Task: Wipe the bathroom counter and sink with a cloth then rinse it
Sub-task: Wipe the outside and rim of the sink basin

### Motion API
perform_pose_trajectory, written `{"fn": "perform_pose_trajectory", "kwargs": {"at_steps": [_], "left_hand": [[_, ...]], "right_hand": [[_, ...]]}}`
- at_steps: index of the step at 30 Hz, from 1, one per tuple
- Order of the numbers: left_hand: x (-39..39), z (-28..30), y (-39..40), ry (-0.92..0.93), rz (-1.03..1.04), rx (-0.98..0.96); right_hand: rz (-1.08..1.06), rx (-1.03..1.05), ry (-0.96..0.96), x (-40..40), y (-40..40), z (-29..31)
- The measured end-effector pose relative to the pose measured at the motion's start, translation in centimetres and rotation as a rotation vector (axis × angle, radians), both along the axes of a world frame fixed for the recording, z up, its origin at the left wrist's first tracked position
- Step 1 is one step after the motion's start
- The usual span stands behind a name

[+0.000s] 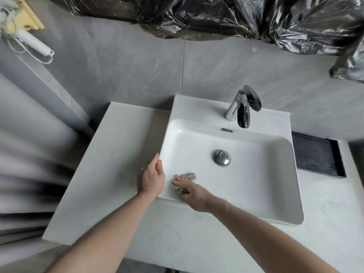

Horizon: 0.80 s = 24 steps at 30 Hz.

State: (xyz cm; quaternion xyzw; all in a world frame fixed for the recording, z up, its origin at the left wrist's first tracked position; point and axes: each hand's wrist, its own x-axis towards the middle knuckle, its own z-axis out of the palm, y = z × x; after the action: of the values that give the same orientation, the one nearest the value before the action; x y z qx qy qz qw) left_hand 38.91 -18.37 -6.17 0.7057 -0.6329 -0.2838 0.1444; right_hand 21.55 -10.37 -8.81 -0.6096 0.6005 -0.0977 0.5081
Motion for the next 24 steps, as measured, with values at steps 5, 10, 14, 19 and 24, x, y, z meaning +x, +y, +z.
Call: {"fn": "perform_pose_trajectory", "kwargs": {"at_steps": [5,10,14,19,24], "left_hand": [[0.1,-0.5,0.0,-0.009,-0.005,-0.005],[0.3,-0.9,-0.1,0.005,-0.008,-0.008],[0.2,-1.0,-0.1,0.019,-0.013,-0.005],[0.3,-1.0,-0.1,0.042,-0.005,0.010],[0.0,-0.4,0.1,0.010,-0.016,0.006]], "right_hand": [[-0.047,0.249,-0.093,-1.1,1.2,3.2],[-0.169,0.266,0.066,-8.6,6.5,4.9],[-0.243,0.341,0.297,-16.7,11.1,6.1],[-0.308,0.344,0.490,-18.9,13.3,7.0],[-0.226,0.248,0.421,-12.1,10.4,7.3]]}}
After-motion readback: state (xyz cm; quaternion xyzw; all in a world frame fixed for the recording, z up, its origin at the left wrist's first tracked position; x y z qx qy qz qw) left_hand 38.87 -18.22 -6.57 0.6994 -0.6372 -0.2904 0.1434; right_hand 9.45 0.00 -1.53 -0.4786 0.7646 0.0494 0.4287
